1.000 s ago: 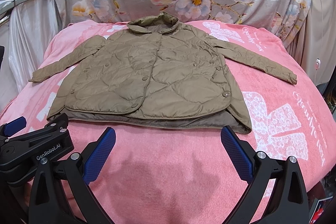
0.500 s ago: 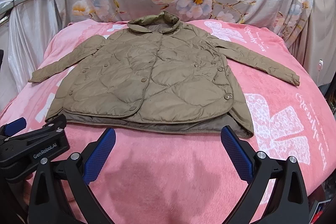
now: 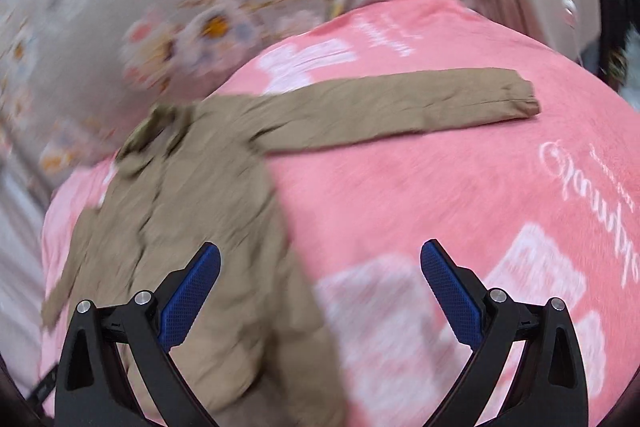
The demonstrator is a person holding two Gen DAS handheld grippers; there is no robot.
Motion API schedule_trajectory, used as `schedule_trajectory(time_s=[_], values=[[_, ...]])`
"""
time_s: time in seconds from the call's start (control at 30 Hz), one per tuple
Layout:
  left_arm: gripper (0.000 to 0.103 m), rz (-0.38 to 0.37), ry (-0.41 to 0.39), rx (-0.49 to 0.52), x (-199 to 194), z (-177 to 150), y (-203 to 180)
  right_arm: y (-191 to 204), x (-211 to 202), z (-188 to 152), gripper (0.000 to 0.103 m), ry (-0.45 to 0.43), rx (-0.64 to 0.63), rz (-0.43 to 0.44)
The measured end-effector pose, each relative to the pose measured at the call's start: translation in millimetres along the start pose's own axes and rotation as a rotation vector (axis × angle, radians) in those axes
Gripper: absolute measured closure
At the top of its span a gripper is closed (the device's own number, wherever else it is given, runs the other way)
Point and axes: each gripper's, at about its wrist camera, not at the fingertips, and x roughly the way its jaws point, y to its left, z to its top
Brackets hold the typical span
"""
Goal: Fold large clothes
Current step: 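Grasp the khaki jacket sleeve cuff with the right gripper and lift it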
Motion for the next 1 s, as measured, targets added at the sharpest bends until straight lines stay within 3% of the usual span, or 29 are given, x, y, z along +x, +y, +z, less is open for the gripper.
schedule_trajectory(time_s=[0.2,0.37,0.47,0.53,0.57,0.63,0.77,0.9,1.0], values=[[0.005,0.081,-0.014,-0.061,38,34,10,-90,60,63,0.008,0.010,0.296,-0.052],[0.005,0.116,-0.006,-0.078,65,53,16,-127,95,97,0.019,-0.016,0.383,-0.096],[0.005,0.117,0.031,-0.085,84,58,18,-129,106,110,0.037,-0.045,0.377,-0.140],[0.005,0.136,0.056,-0.080,96,59,19,-127,109,118,0.074,-0.059,0.357,-0.149],[0.005,0.143,0.064,-0.079,101,59,18,-121,111,125,0.081,-0.065,0.336,-0.161],[0.005,0.150,0.071,-0.082,108,57,18,-99,105,137,0.095,-0.106,0.263,-0.182],[0.005,0.157,0.065,-0.091,112,58,18,-10,75,163,0.097,-0.231,0.047,-0.108],[0.005,0.151,0.053,-0.097,110,63,18,105,48,164,0.097,-0.279,-0.171,0.090],[0.005,0.136,0.044,-0.109,106,67,20,188,39,139,0.098,-0.261,-0.341,0.232]])
